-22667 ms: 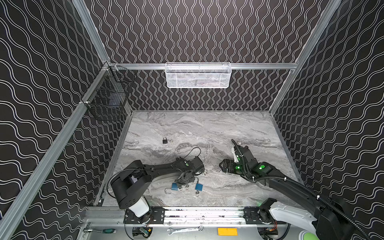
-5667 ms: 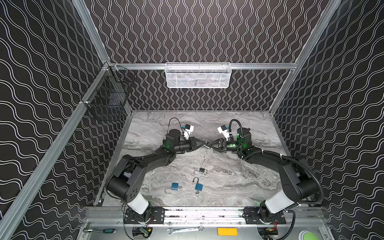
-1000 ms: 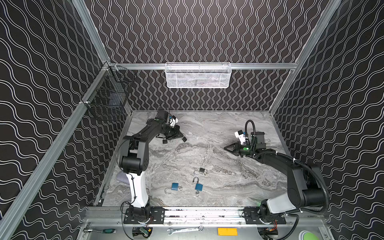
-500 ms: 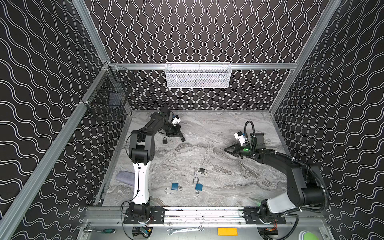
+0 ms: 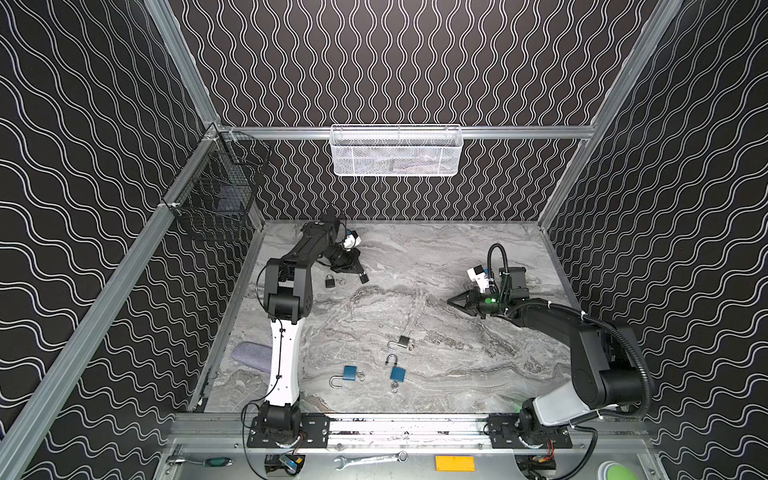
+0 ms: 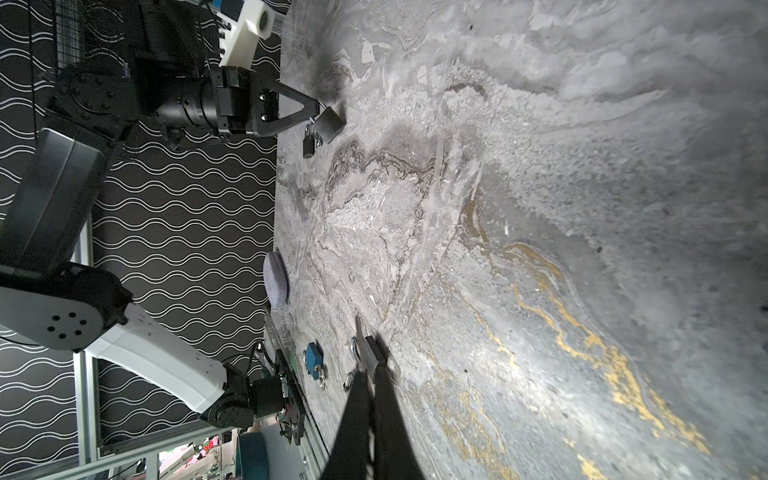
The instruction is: Lock with the key
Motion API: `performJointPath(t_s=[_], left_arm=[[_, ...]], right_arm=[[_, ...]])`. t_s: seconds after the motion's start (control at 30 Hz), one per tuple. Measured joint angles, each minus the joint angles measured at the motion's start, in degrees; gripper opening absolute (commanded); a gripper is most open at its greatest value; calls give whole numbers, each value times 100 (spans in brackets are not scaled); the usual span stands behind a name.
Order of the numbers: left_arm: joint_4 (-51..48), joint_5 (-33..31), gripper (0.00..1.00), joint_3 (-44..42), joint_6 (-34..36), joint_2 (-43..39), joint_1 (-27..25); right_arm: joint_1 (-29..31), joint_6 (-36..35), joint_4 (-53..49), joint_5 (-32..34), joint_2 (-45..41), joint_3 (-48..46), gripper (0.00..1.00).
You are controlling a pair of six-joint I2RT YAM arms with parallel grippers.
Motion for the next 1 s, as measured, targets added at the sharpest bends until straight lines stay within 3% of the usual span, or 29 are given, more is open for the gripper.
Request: performJointPath(t_s=[0.3, 0.63, 1.0], left_arm=[[-42, -74, 15, 245, -4, 195, 4], [-118, -175, 24, 785, -22, 584, 4], [42, -173, 40, 754, -328, 579, 17]], right_arm=[[144, 46, 52, -11, 74, 2, 0], [256, 116, 68, -2, 74, -4, 0], [337, 199, 83, 85, 55, -28, 0]])
